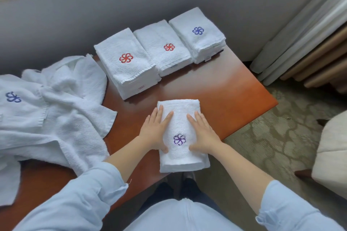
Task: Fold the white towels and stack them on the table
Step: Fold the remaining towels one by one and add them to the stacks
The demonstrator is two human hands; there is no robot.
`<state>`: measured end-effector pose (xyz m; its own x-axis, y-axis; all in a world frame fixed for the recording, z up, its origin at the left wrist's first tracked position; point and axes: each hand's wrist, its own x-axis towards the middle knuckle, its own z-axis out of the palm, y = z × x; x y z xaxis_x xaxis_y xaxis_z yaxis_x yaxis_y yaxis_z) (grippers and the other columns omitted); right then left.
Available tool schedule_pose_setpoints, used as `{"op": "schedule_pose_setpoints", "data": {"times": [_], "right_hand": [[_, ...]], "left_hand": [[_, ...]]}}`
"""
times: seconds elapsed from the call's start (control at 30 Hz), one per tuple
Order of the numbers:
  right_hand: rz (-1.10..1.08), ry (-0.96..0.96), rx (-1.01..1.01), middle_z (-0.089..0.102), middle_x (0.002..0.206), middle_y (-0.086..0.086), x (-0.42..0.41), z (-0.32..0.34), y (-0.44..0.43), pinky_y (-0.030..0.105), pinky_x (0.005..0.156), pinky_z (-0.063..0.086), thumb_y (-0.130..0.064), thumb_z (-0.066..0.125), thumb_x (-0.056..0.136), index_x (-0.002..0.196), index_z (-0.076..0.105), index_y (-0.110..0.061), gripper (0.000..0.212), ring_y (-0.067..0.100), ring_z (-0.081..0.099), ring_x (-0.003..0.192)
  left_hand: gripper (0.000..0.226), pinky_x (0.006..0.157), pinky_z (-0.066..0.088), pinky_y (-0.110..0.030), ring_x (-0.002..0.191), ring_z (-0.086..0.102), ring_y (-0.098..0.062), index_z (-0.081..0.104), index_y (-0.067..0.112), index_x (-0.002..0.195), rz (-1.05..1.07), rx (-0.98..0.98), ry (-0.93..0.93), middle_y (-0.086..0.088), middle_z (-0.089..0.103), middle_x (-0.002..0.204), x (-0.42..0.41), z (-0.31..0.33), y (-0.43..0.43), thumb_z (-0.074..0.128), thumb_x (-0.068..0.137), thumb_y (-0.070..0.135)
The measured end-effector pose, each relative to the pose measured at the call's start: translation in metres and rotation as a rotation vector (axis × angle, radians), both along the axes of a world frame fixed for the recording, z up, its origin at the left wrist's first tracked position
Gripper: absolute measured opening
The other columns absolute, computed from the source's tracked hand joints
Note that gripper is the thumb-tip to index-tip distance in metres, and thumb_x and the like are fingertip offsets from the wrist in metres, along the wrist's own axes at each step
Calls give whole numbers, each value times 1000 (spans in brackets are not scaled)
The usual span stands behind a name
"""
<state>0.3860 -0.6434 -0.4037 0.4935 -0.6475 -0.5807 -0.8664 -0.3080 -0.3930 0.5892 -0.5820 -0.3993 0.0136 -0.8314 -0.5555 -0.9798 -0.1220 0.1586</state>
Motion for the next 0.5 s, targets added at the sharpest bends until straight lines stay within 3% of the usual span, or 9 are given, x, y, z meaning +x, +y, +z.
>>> {"op": "schedule_pose_setpoints", "data": {"times": [0.07,0.17,0.27,0.37,0.43,0.5], "right_hand": [[-122,-33,52,-23,160,-21,-10,0,13,41,110,33,-24,70,71,154,-3,-44,112,14,-3,150],[-267,-78,105,-9,162,-19,-19,0,25,42,105,36,-20,64,70,152,5,-49,106,17,5,148],[-360,-146,169,1,163,-13,-22,2,28,39,100,32,-12,63,72,153,13,-47,102,23,6,147],[-399,-180,246,-1,161,-13,-24,5,28,41,107,30,-9,65,72,154,14,-45,102,28,8,147],[-420,-198,283,3,158,-12,-27,6,28,41,111,32,-9,67,73,154,16,-41,102,27,17,143],[-442,-221,320,13,147,-9,-29,6,29,33,104,38,-8,69,74,155,18,-37,100,18,30,130]], "left_hand": [[139,119,21,-41,151,-11,-27,-20,35,153,100,-13,41,-8,-32,159,-2,-3,11,85,62,52],[128,103,42,-42,147,12,-30,-14,40,153,246,-8,95,-7,-8,164,-4,-5,25,81,68,51],[118,89,50,-37,126,37,-23,-8,39,154,293,-15,141,-3,23,150,-8,-6,33,77,73,46],[111,80,56,-36,96,56,-20,-9,39,154,355,41,244,0,29,134,-13,-1,37,73,79,35],[109,81,56,-37,90,61,-22,-10,41,154,396,87,315,-2,33,130,-16,2,40,71,82,29],[111,81,56,-37,89,63,-22,-12,44,153,440,128,396,-6,45,128,-19,4,43,71,82,24]]}}
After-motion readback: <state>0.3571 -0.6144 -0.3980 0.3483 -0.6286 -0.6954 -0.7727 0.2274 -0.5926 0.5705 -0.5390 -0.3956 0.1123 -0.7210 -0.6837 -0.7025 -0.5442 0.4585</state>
